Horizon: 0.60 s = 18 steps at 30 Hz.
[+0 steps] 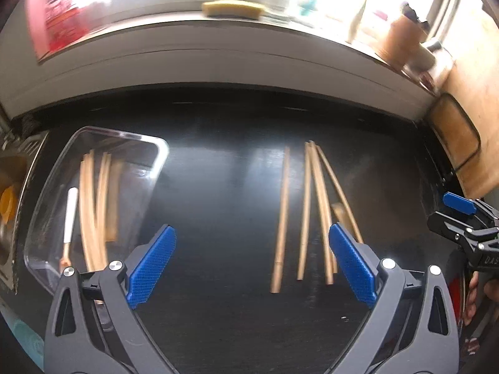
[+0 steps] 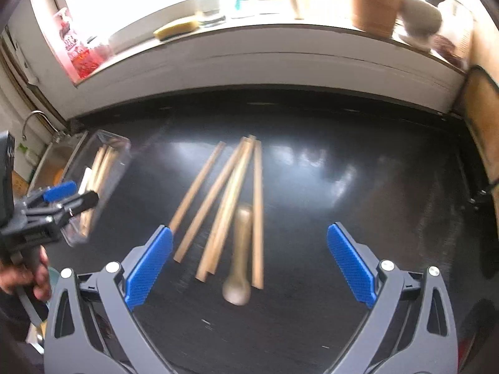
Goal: Organize utensils
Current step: 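Move both open tools back over the remaining chopsticks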
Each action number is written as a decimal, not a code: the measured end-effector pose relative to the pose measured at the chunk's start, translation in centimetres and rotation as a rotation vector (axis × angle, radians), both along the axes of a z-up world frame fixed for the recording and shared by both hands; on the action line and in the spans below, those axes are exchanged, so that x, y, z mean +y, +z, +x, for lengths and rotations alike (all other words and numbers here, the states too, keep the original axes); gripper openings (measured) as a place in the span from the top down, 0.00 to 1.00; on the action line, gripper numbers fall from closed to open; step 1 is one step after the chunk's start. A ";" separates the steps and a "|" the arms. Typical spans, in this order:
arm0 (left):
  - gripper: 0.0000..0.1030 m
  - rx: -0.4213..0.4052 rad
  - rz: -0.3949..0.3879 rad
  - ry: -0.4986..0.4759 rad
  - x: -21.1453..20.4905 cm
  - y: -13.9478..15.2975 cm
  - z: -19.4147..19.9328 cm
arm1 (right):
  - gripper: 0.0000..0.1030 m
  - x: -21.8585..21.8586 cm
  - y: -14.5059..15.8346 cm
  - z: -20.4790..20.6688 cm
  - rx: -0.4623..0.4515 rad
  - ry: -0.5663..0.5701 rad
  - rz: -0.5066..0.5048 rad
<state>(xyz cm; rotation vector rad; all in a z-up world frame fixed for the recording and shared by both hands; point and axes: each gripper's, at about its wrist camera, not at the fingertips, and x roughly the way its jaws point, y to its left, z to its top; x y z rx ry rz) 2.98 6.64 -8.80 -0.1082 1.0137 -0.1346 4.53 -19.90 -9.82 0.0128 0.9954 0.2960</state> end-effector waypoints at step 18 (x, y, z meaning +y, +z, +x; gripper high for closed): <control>0.07 0.074 0.080 -0.085 -3.3 -4.8 1.9 | 0.06 -1.8 -4.2 0.6 0.035 0.038 -0.090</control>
